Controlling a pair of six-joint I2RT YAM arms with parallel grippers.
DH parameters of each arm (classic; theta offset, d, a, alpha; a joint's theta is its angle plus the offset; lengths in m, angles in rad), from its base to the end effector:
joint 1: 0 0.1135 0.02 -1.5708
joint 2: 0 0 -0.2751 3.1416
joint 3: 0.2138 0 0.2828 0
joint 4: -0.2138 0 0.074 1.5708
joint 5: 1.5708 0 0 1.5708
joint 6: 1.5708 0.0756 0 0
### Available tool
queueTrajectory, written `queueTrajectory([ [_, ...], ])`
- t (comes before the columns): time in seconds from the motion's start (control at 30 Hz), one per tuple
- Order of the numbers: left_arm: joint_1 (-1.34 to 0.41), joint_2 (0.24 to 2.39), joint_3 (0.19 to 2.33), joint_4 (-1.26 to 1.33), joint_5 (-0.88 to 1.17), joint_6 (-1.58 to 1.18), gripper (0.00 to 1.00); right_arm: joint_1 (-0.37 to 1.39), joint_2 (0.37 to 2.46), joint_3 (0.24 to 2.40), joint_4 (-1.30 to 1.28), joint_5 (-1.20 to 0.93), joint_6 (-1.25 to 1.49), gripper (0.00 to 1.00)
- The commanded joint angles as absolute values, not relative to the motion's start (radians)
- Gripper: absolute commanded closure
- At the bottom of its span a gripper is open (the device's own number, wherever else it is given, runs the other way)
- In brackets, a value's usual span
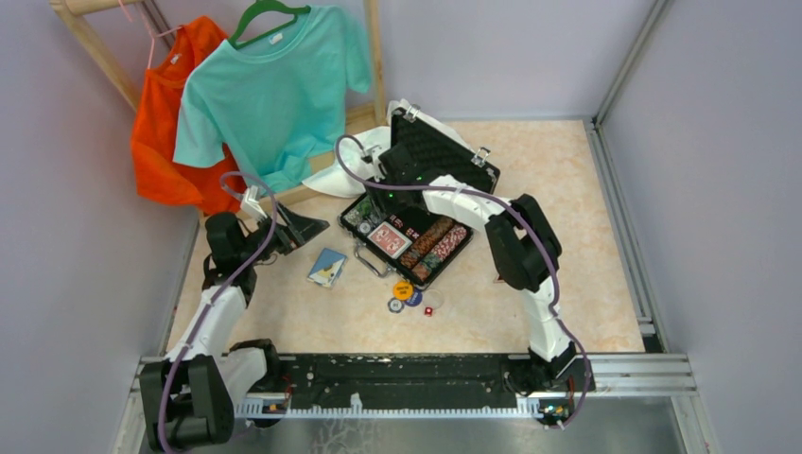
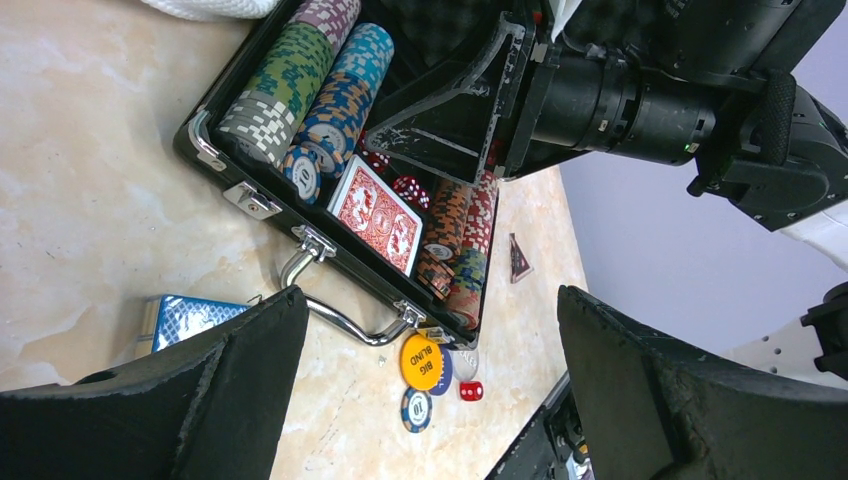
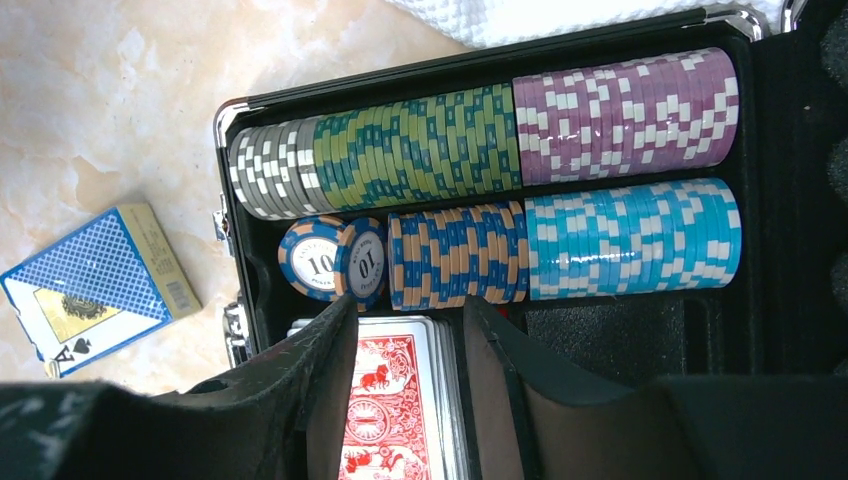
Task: Pack up texas hold em set
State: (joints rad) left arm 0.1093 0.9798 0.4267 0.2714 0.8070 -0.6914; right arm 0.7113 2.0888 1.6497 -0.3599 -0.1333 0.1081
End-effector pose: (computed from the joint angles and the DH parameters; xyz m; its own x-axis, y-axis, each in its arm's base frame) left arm 0.2591 -0.0265 0.2127 -0.6045 -0.5100 -0.6120 0.2969 0.5686 -0.7671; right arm 0.3993 0.3573 0.1826 -0.6171 -0.3906 -0.6831 -0.6545 0.7367 0.1699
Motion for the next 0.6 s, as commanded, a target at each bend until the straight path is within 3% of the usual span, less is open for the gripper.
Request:
queueTrajectory([
  [0.0,0.118,0.99,0.417,0.319,0.84,-0.702,0.01,0.715,2.04,1.637,-0.308,-0.137,0.106,0.56],
  [0.07,0.118,0.99,0.416,0.322,0.84,-0.704,0.01,0.718,2.016,1.63,-0.299,-0.135,0.109,0.56],
  [0.33,0.117,0.993,0.411,0.337,0.845,-0.71,0.01,0.791,1.997,1.664,-0.325,-0.105,0.109,0.99],
  [0.57,0.118,0.989,0.409,0.335,0.846,-0.71,0.01,0.846,2.063,1.72,-0.331,-0.138,0.137,1.0],
])
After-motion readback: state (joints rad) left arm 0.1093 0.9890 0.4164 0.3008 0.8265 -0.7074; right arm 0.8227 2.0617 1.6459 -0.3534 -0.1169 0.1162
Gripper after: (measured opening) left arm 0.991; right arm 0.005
